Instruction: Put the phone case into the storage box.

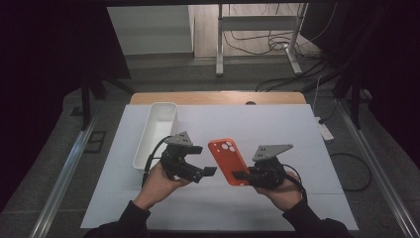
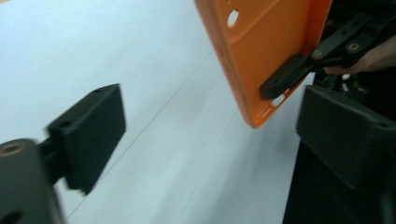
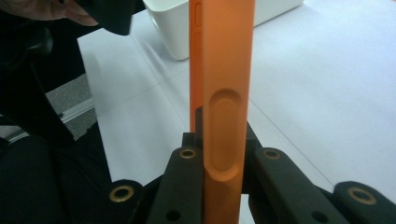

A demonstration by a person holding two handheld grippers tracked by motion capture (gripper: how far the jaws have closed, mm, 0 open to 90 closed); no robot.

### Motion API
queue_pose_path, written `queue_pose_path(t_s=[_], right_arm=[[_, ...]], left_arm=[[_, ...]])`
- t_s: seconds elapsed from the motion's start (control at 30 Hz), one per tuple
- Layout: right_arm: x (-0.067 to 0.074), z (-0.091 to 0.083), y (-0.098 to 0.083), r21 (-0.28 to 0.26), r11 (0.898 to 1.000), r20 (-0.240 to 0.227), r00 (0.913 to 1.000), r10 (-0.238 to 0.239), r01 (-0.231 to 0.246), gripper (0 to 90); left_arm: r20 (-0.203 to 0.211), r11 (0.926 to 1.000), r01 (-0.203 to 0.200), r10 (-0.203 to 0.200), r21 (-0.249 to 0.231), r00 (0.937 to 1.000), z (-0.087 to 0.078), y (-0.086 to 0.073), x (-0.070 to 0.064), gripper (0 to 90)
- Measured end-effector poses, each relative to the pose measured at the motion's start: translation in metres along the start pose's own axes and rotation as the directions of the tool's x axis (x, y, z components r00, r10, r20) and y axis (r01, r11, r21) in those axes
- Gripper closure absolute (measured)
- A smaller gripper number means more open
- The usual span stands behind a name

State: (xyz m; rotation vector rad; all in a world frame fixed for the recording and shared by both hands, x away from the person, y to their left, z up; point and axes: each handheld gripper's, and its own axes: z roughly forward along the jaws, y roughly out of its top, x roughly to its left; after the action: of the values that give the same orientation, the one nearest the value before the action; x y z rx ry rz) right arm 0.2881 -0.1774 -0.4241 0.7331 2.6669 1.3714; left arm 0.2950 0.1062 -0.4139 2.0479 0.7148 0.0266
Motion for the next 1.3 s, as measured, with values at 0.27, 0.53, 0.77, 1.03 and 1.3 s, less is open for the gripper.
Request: queue_pose_path(t_s=[0.27,0.53,0.77,1.03,1.3], right_arm=[[-0.002,-0.001,-0.001,-0.004,1.000,0.030,0.9995,0.011,-0.011,84.4],[-0.001,-0.001,-0.001,-0.019,1.000,0.075,0.9972,0.003,-0.002,84.4],[0.007,0.003,0.001,-0.012,1.000,0.080,0.9966,-0.021,0.022,84.4],[0.015,0.008,0.002,0.000,0.999,0.082,0.9955,-0.048,0.048,84.3],[0.020,0.011,0.003,0.019,0.997,0.100,0.9922,-0.074,0.072,84.3]], left_arm=[[-0.075,0.9996,0.010,-0.008,0.025,0.9971,0.000,-0.003,0.003,1.2],[-0.124,0.9983,0.047,-0.043,0.034,0.9914,0.001,-0.004,0.004,0.0],[-0.074,0.9980,0.049,-0.046,0.041,0.9962,0.004,-0.002,0.001,0.0],[-0.048,0.9984,0.033,-0.031,0.045,0.9984,0.004,0.002,-0.006,15.8],[-0.021,0.9941,0.082,-0.081,0.070,0.9965,0.003,0.002,-0.004,49.4]])
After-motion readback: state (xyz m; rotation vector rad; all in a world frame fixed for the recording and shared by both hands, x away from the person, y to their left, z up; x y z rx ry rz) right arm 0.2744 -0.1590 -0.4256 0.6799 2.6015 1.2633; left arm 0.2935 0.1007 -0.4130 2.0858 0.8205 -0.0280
